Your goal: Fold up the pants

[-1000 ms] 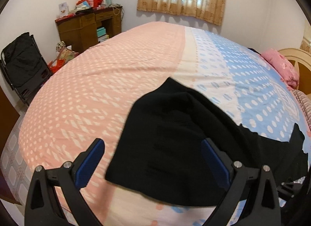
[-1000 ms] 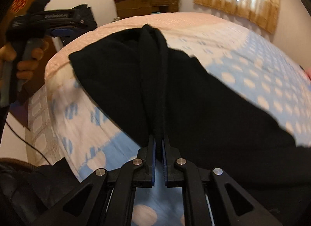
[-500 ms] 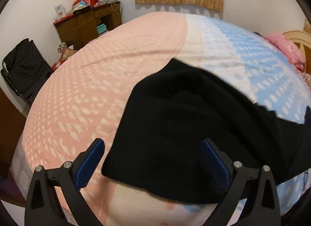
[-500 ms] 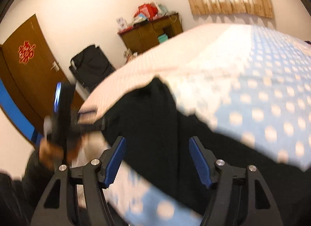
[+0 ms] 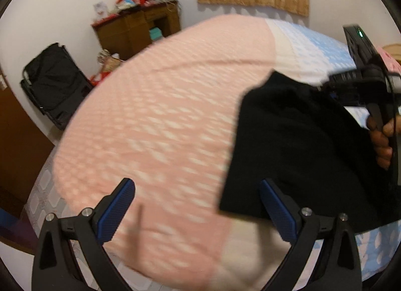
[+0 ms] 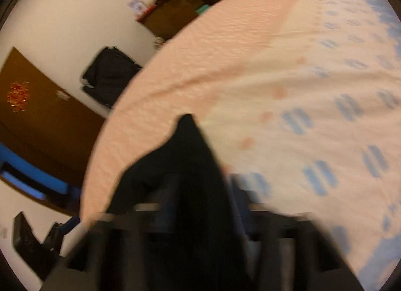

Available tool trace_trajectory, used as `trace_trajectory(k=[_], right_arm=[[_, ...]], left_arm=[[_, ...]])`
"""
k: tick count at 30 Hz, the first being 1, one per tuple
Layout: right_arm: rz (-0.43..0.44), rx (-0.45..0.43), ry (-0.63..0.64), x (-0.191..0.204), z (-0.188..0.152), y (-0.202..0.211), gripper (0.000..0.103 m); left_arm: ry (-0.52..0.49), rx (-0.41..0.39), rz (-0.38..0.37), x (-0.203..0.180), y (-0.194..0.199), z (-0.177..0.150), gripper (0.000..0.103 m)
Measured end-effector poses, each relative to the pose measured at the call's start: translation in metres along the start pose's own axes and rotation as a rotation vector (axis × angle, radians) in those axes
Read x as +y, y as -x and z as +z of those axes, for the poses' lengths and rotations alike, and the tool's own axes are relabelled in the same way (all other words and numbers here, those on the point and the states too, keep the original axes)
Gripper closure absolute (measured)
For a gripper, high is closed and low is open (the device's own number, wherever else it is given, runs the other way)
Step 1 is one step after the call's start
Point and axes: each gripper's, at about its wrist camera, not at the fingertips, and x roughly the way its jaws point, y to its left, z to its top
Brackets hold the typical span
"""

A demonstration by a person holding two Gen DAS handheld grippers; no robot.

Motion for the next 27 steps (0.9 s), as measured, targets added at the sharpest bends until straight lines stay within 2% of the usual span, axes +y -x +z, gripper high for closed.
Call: trace_trajectory(k=[5, 9, 12, 14, 15, 17, 19, 21, 23, 25, 27], right_arm=[[-0.038, -0.057, 0.164, 0.059, -0.017, 0.016, 0.095], [-0.065, -0.125, 0.407, 0.128, -0.060, 0.031, 0.095], [-0.066, -0.102, 0.524, 0.162, -0.105, 0.021, 0.095], [-0.126, -0.083, 0.569, 0.173, -0.130, 0.008, 0.095], [-0.142, -0.060, 0.568, 0.172, -0.142, -0.001, 0.094], [-0.114, -0.009, 0.505, 0.168, -0.157, -0.015, 0.089], [-0.041, -0.053, 0.445, 0.163, -0.167, -0.007, 0.062], [0.050, -0.037, 0.392, 0.161, -0.172, 0.002, 0.053], [0.064, -0.039, 0.382, 0.162, -0.175, 0.015, 0.053], [0.078, -0.077, 0.373, 0.158, -0.176, 0.032, 0.053], [-0.017, -0.143, 0.416, 0.163, -0.177, 0.045, 0.053]], left_arm=[[0.085, -0.065, 0.073, 0.037, 0.013, 0.007, 0.001], [0.151, -0.086, 0.085, 0.057, 0.020, 0.004, 0.001], [0.166, -0.107, 0.092, 0.067, 0.027, 0.000, 0.001], [0.167, -0.114, 0.107, 0.071, 0.029, -0.003, 0.001], [0.167, -0.114, 0.112, 0.071, 0.028, -0.001, 0.001], [0.168, -0.120, 0.112, 0.075, 0.031, -0.003, 0.001], [0.162, -0.124, 0.102, 0.073, 0.033, -0.003, 0.001], [0.145, -0.131, 0.101, 0.070, 0.035, -0.003, 0.001], [0.133, -0.137, 0.100, 0.067, 0.036, -0.002, 0.001], [0.134, -0.138, 0.096, 0.064, 0.035, -0.001, 0.001], [0.141, -0.126, 0.101, 0.063, 0.032, -0.002, 0.001]])
